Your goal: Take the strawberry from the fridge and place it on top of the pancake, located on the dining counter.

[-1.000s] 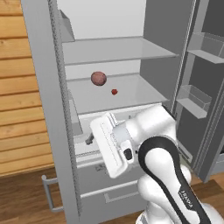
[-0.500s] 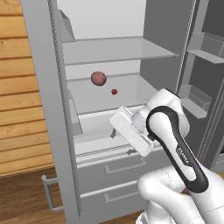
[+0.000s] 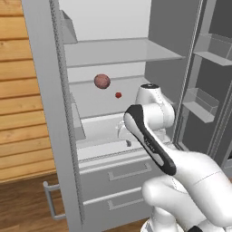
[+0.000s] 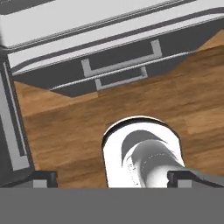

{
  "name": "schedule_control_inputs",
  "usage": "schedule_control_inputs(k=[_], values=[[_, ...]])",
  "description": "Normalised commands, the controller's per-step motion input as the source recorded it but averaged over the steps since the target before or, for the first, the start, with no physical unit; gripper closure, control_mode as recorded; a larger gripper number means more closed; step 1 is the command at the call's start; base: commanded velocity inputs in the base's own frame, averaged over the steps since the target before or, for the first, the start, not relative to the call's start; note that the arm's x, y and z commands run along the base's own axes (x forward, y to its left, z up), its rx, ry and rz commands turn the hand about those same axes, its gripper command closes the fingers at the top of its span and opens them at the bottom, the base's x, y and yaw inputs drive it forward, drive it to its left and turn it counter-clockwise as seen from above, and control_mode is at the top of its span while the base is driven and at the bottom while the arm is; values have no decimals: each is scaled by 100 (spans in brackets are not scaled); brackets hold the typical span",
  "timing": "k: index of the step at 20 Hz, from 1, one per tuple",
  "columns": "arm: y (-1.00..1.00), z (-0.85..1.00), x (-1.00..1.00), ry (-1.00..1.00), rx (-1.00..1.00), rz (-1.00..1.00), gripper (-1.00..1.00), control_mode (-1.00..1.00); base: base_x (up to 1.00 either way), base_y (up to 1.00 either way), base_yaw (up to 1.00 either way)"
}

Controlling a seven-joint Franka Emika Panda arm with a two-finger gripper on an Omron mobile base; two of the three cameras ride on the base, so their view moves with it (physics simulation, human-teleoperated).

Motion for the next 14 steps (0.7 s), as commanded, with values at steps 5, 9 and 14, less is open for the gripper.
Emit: schedule_control_inputs(k=[5,9,14], values=[[-47,1,-51,-18,-10,44,-100,-100,0,0,0],[-30,0,-45,-10,0,28,-100,-100,0,0,0],[-47,-5,-12,-2,3,16,-100,-100,0,0,0]])
